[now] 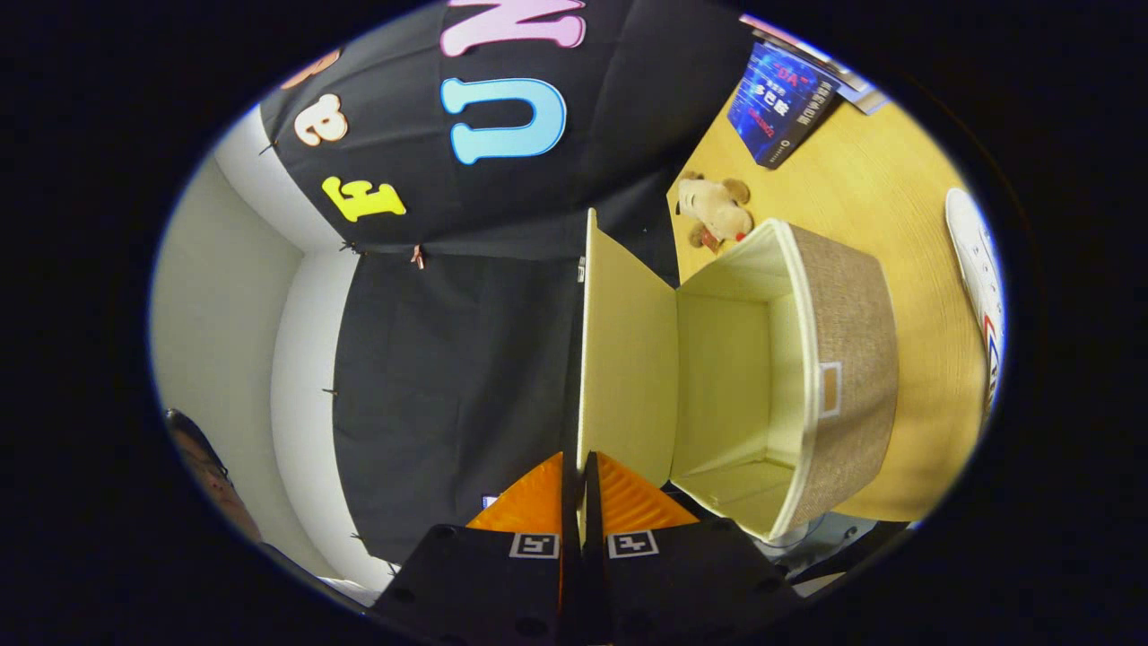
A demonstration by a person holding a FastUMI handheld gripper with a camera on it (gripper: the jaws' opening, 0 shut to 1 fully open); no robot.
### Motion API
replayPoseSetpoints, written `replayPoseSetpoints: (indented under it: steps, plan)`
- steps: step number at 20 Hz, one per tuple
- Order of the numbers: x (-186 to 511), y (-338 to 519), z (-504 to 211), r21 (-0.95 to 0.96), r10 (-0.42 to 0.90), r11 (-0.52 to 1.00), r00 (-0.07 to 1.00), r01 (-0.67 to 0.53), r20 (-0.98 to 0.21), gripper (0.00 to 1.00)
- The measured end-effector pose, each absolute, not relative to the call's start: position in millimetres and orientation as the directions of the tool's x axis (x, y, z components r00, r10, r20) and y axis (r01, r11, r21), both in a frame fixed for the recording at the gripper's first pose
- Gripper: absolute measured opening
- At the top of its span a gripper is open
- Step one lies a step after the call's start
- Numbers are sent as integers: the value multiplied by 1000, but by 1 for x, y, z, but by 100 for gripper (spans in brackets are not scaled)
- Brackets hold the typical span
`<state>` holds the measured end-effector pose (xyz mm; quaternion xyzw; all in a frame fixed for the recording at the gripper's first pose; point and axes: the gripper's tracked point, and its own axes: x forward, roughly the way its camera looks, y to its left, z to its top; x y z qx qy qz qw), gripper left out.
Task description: Open the storage box then place both shoes into the box .Put the left shoe in first, then the right shoe, with the right side of both shoes facing outward in a uniform manner.
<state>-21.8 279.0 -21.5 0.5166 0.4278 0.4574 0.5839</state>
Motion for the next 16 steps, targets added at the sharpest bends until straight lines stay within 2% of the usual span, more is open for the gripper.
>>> replayPoseSetpoints:
  steps: [7, 16]
  plan:
    - [-22, 337, 11, 978, 972, 132, 212, -160, -97, 5]
    - [-20, 437, 25, 968, 971, 164, 202, -192, -125, 6]
